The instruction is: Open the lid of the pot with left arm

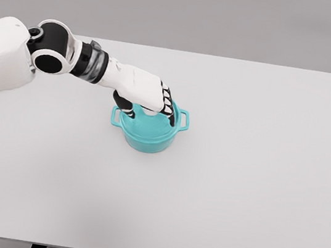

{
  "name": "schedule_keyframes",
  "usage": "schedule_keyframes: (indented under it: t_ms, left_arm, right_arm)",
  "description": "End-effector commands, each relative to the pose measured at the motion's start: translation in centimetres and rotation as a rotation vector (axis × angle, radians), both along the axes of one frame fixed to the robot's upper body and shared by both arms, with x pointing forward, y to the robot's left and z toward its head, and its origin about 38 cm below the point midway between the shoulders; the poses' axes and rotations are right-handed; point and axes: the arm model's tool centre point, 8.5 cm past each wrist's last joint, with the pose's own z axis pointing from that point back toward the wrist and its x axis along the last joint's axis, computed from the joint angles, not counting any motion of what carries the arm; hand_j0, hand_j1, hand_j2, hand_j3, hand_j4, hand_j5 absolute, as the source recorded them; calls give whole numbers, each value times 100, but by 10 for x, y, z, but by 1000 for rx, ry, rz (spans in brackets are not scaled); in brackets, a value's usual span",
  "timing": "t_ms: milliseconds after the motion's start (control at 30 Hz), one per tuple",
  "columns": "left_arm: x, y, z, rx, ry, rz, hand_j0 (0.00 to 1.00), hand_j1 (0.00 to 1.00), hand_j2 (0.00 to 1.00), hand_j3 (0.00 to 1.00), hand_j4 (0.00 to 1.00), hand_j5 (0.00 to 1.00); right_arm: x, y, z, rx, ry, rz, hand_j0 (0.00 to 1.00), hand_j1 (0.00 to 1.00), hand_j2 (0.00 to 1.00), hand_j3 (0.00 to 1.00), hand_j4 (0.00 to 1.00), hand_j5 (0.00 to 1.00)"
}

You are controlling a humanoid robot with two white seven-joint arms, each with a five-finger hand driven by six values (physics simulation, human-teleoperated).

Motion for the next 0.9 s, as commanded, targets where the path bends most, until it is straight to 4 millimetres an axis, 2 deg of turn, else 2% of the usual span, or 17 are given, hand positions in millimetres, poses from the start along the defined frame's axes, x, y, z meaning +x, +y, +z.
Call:
schedule_keyframes:
  t_ms: [0, 267, 467, 633, 867]
  left_arm:
    - [0, 0, 0, -1, 1, 2, 80, 80, 80, 80, 80, 80]
    - [0, 0, -1, -1, 2, 2, 79, 79, 79, 79, 79, 79]
    - [1, -1, -2, 12, -12, -1, 73, 73, 73, 73, 73, 73]
    - [9, 3, -6, 26, -12, 29, 73, 73, 73, 73, 73, 73]
    - [8, 1, -6, 28, -16, 23, 73, 73, 73, 73, 73, 73]
  right_arm:
    - [0, 0, 0, 0, 0, 0, 100, 100, 100, 100, 100, 100]
    - [0, 0, 0, 0, 0, 0, 100, 100, 100, 100, 100, 100]
    - [0, 0, 0, 0, 0, 0, 100, 100, 100, 100, 100, 100]
    - [0, 0, 0, 0, 0, 0, 100, 100, 100, 100, 100, 100]
    - [0, 0, 0, 0, 0, 0, 100, 100, 100, 100, 100, 100]
